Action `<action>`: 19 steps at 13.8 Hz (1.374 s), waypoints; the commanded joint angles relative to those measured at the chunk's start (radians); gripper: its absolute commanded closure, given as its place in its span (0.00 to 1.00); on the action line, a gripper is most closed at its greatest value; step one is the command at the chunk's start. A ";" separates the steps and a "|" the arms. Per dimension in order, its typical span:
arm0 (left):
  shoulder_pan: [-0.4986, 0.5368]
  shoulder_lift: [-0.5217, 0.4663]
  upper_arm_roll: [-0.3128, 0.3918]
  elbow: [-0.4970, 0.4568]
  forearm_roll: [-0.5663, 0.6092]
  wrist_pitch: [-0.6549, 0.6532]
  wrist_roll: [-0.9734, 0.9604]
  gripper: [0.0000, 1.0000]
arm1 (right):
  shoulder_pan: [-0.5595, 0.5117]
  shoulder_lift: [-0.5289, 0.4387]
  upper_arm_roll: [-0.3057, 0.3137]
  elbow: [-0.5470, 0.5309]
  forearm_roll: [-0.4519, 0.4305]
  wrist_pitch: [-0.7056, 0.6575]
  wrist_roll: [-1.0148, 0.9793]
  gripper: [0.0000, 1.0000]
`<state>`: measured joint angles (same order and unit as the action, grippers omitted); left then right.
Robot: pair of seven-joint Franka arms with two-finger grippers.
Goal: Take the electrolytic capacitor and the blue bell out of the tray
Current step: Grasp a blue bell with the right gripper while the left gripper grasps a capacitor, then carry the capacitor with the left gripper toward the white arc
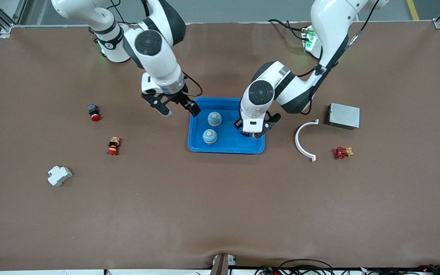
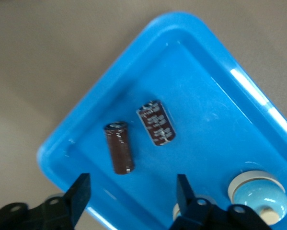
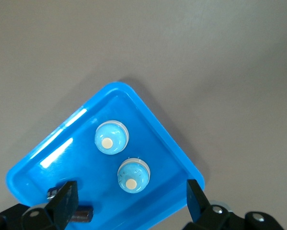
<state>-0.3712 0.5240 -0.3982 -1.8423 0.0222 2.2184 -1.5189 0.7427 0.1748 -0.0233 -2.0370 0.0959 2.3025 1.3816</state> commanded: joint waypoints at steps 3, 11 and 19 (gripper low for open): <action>-0.015 0.054 0.005 -0.009 0.024 0.058 -0.119 0.32 | 0.090 0.138 -0.015 0.021 -0.028 0.098 0.086 0.00; -0.034 0.028 0.004 -0.129 0.062 0.055 -0.136 0.50 | 0.116 0.327 -0.017 0.133 -0.096 0.153 0.172 0.00; -0.015 -0.028 0.007 -0.109 0.067 0.025 -0.130 1.00 | 0.130 0.420 -0.015 0.153 -0.094 0.233 0.188 0.00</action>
<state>-0.3919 0.5642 -0.3950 -1.9411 0.0654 2.2762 -1.6322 0.8540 0.5757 -0.0253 -1.9103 0.0186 2.5383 1.5410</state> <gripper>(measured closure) 0.674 0.000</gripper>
